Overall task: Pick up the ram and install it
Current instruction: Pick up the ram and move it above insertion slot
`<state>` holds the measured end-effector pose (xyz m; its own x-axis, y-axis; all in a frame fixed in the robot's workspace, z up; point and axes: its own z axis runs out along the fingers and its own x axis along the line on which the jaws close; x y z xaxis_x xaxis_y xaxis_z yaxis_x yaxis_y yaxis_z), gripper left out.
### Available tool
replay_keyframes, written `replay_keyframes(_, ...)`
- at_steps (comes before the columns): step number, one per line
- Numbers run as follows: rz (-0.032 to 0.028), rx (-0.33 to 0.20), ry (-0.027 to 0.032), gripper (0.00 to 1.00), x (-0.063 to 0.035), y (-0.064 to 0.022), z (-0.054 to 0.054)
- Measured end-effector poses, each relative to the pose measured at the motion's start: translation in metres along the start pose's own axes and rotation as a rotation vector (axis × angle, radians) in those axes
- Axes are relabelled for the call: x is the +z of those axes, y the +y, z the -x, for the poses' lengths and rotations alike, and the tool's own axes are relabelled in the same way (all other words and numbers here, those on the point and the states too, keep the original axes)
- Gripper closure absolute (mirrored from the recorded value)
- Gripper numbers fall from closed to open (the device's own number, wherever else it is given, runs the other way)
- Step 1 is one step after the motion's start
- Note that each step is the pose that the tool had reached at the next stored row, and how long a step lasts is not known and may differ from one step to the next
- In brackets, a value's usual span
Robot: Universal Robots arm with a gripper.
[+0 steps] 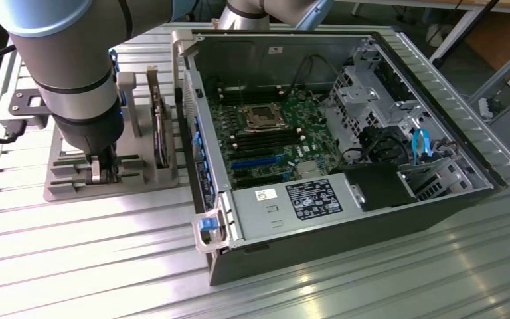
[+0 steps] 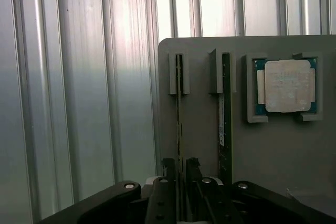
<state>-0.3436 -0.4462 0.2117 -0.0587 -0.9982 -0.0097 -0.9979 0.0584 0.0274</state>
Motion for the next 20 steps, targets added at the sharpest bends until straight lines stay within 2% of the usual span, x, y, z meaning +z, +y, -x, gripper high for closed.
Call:
replay_keyframes(8, 0.0, 0.0, 0.0, 0.78, 0.0, 0.0, -0.0008)
replay_keyframes(9, 0.0, 0.0, -0.0001, 0.8, 0.0, 0.0, -0.0007)
replay_keyframes(10, 0.0, 0.0, 0.0, 0.87, 0.0, 0.0, -0.0008)
replay_keyframes(20, 0.0, 0.0, 0.0, 0.87, 0.0, 0.0001, 0.0008)
